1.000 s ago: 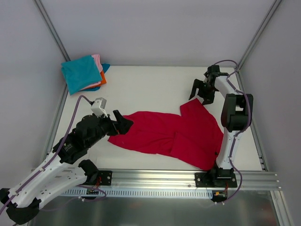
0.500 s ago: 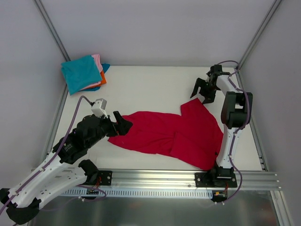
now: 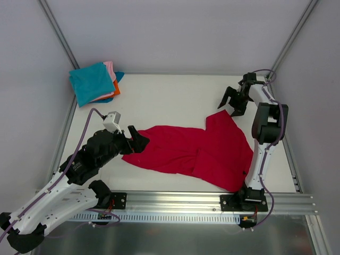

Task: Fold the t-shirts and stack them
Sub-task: Flatten out the tshirt

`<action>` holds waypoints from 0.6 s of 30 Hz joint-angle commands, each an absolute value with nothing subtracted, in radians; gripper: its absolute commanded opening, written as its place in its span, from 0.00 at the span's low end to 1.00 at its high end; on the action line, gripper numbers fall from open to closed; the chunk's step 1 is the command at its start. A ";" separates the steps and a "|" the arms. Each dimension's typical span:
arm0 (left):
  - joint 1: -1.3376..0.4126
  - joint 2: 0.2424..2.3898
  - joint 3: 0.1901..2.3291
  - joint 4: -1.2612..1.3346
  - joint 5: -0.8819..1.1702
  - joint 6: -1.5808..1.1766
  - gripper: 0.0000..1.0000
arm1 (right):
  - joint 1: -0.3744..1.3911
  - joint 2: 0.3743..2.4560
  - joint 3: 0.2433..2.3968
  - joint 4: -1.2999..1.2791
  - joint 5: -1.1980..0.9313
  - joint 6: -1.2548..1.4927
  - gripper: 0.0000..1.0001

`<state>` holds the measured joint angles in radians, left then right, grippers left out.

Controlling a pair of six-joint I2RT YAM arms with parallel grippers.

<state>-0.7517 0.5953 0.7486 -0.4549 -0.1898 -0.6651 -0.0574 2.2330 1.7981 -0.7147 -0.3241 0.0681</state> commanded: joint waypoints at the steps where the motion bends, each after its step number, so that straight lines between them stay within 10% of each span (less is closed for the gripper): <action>1: -0.750 0.591 0.767 -0.449 -0.198 -0.650 0.99 | -0.095 2.240 1.829 -0.723 -0.337 0.084 0.90; 18: -0.750 0.607 0.753 -0.425 -0.195 -0.650 0.99 | -0.124 2.192 1.804 -0.706 -0.364 0.107 0.90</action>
